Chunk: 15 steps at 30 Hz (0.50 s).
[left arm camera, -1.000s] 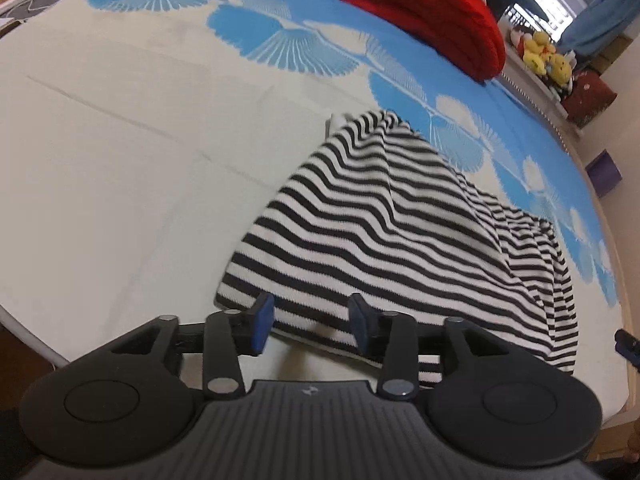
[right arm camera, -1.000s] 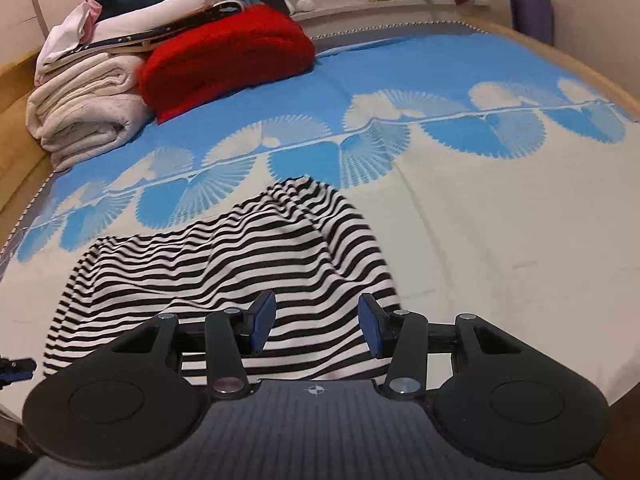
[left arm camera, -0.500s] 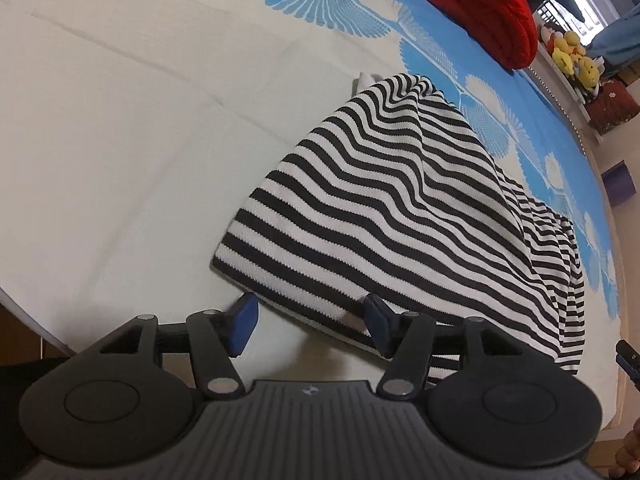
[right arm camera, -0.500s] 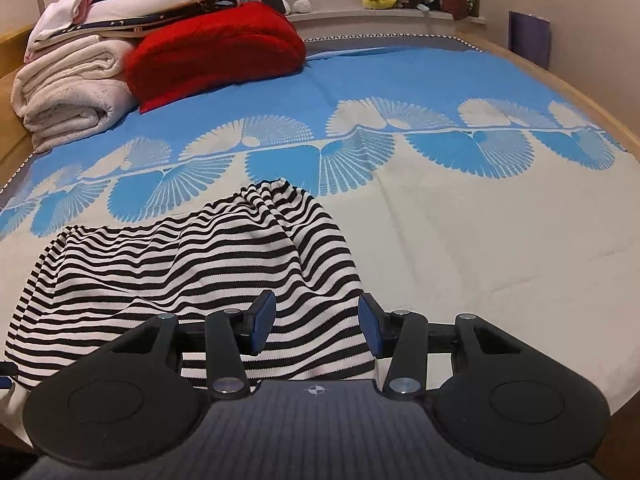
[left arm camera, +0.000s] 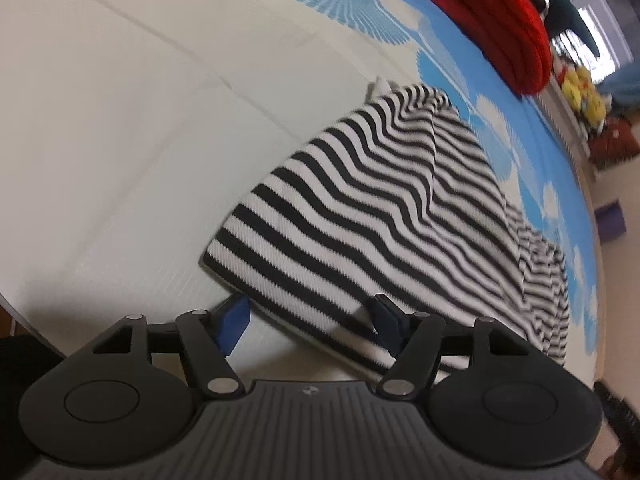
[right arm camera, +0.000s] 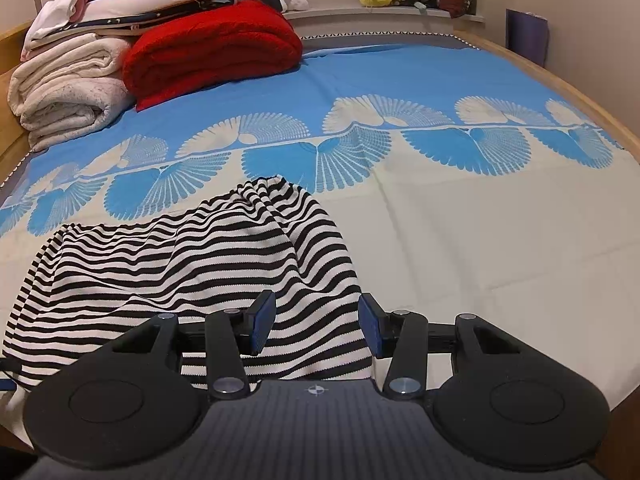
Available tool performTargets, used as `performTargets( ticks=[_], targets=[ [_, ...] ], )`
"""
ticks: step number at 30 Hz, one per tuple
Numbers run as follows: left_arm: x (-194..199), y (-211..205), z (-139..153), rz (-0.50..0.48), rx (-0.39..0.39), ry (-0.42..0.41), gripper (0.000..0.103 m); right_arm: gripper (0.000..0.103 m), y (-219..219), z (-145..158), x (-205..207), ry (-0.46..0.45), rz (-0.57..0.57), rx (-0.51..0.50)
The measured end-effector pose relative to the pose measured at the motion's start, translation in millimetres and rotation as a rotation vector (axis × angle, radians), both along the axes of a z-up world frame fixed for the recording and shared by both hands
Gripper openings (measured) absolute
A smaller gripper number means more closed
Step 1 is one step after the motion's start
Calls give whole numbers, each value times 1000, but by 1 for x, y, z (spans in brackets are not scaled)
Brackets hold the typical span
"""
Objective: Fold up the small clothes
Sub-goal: 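Grasp the striped bundle's edge with the left gripper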
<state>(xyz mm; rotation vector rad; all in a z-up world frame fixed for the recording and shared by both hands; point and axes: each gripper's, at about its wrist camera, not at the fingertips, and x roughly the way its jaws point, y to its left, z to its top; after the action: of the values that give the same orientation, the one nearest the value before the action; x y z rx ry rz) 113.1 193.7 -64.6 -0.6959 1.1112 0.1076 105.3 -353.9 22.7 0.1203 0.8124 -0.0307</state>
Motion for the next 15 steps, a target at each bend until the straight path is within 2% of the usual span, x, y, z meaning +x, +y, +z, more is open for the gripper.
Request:
performTargets(
  ticks=[3, 6, 9, 11, 15],
  targets=[
    [2, 2, -1, 37, -14, -14, 72, 47, 1, -1, -1, 2, 0, -6],
    [4, 1, 0, 63, 9, -28, 69, 47, 1, -2, -1, 5, -1, -18],
    [7, 0, 1, 78, 32, -31, 62, 47, 2, -3, -2, 5, -5, -38],
    [9, 1, 0, 85, 31, -30, 48, 47, 2, -1, -4, -16, -8, -62],
    [11, -1, 0, 96, 7, -27, 30, 47, -3, 18, -6, -100, 25, -82]
  ],
)
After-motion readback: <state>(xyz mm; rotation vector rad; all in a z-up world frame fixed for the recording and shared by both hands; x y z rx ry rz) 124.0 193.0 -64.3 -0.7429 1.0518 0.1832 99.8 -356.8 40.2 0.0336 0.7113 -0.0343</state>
